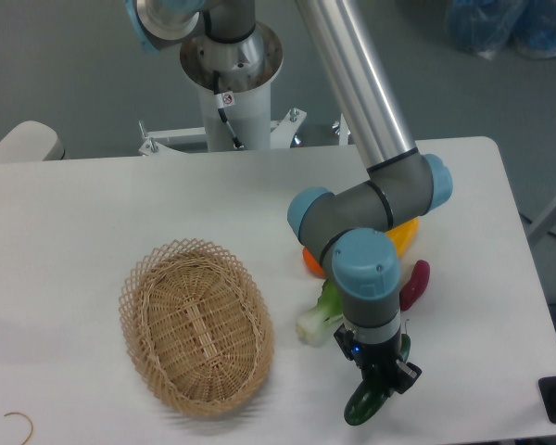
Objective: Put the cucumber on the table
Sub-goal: 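Lift the held cucumber and carry it away from the bok choy, then lower the cucumber onto the table and open the gripper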
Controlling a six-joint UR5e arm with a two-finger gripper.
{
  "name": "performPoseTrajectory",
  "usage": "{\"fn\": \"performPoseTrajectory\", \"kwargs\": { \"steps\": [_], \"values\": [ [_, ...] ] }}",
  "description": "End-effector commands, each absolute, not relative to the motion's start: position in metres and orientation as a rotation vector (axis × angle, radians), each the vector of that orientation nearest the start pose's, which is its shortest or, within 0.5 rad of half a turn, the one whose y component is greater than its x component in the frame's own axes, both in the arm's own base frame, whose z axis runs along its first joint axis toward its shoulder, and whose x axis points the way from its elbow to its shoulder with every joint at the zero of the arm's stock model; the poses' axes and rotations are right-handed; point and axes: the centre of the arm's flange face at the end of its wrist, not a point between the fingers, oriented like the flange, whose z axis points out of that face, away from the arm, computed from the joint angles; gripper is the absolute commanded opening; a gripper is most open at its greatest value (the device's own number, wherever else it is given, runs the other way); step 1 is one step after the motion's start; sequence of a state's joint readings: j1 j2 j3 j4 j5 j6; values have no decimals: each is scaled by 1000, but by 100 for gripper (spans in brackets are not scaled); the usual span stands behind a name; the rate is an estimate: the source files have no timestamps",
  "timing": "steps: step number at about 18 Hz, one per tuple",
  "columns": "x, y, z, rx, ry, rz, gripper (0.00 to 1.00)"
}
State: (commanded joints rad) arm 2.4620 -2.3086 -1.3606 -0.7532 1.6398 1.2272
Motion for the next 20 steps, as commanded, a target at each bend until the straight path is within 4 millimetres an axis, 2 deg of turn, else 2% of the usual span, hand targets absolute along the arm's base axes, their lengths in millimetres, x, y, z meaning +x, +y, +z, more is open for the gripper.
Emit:
{"fn": "performPoseTrajectory", "kwargs": {
  "steps": [8, 15, 16, 17, 18, 19, 20],
  "values": [
    [-494, 564, 195, -3013, 502, 390, 34],
    [-490, 564, 192, -3017, 508, 380, 35],
    [-490, 564, 193, -3019, 508, 379, 39],
    [-490, 564, 194, -3017, 507, 383, 54],
    [-490, 563, 196, -3024, 504, 392, 71],
    [-491, 562, 196, -3040, 494, 406, 100],
    [-491, 561, 196, -3059, 495, 425, 100]
  ]
}}
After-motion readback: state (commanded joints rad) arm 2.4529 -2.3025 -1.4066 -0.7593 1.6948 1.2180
